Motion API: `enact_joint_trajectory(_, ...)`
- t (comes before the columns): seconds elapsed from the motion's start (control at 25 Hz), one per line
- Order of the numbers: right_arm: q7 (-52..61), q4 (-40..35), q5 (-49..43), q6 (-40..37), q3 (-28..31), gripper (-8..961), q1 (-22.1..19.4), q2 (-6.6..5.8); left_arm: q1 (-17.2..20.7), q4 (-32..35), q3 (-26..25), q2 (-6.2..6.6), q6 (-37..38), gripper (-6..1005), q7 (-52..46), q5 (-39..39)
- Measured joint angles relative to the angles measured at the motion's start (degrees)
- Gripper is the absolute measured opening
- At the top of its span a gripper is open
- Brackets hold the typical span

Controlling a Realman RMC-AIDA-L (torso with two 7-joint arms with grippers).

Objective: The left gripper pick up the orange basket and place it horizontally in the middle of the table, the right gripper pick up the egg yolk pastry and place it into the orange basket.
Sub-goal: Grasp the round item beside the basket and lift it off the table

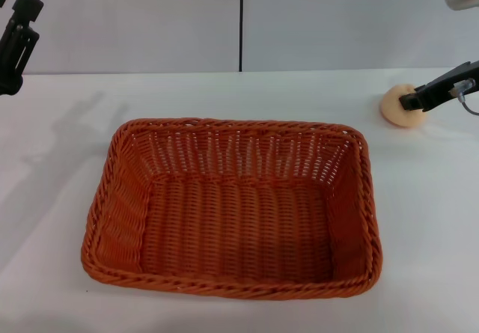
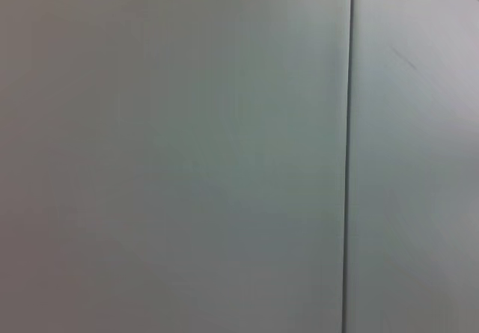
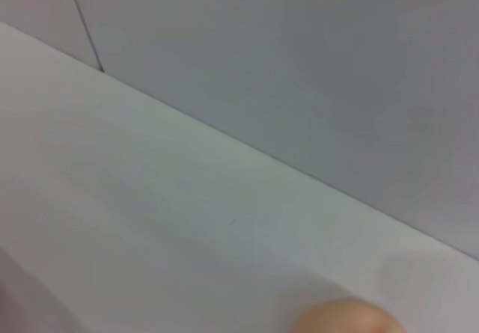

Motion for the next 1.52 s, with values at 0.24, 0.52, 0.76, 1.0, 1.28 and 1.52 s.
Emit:
enact_joint_trajectory(0.24,0.0,0.0,0.0,-0.1,0.0,236,0.0,-0.02,0.0,0.0,-0.2,0.0,0.0,528,0.0,-0.1)
enact_joint_trajectory(0.52,-0.1,0.3,0.0,-0.1,0.0,176,-0.1,-0.03,0.0,0.0,-0.7,0.0,-0.1,528,0.0,-0.1)
enact_joint_trajectory(0.76,-0.1,0.3,0.0,-0.1,0.3,133,-0.2,-0.03,0.2,0.0,-0.7,0.0,0.0,528,0.0,-0.1)
enact_joint_trajectory(1.0,-0.1,0.0,0.1,-0.1,0.6,108,-0.3,-0.03,0.5,0.0,-0.9,0.0,0.2,528,0.0,-0.1)
enact_joint_trajectory(1.28,-0.1,-0.1,0.9,-0.1,0.6,62,-0.6,-0.03,0.6,0.0,-1.3,0.0,0.5,528,-0.1,-0.1)
enact_joint_trajectory(1.52,-0.1,-0.1,0.9,-0.1,0.6,46,-1.0,-0.03,0.6,0.0,-1.2,0.0,0.5,528,-0.2,-0.1)
